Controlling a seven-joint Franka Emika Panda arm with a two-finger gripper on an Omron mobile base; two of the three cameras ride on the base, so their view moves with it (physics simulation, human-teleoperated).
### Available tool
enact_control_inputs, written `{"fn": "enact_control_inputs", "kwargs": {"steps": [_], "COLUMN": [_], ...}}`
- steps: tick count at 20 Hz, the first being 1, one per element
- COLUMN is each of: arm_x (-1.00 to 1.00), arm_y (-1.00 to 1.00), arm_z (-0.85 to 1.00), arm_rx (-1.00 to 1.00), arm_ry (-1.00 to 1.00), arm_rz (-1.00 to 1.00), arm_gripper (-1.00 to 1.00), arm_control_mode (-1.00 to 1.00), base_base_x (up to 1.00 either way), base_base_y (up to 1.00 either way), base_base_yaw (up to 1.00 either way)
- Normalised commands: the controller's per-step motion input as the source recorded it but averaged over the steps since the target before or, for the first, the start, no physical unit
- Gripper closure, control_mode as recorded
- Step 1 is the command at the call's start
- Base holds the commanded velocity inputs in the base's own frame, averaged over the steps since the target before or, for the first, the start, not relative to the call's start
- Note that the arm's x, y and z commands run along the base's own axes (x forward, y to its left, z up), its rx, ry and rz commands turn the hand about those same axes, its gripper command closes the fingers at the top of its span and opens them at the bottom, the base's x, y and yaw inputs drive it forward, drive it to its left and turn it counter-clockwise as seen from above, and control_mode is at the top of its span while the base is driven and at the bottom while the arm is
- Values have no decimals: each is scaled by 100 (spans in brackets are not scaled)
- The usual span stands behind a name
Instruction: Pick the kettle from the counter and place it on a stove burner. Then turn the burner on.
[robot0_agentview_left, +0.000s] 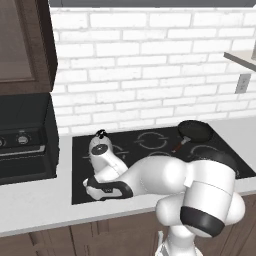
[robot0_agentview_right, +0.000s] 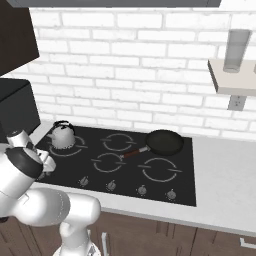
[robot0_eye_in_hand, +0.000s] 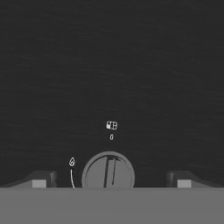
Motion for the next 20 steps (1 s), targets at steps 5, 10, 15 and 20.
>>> {"fn": "enact_control_inputs", "kwargs": {"steps": [5,10,15,20], "arm_x": [2,0,0,-6], "arm_y": [0,0,0,0], "arm_z": [0,0,0,0], "arm_rx": [0,0,0,0], "arm_ry": [0,0,0,-2], "arm_rz": [0,0,0,10], "arm_gripper": [100,100,100,100], "arm_control_mode": [-100,-100,-100,-100], "base_base_x": [0,0,0,0], "base_base_y": [0,0,0,0], "base_base_yaw": [0,0,0,0]}}
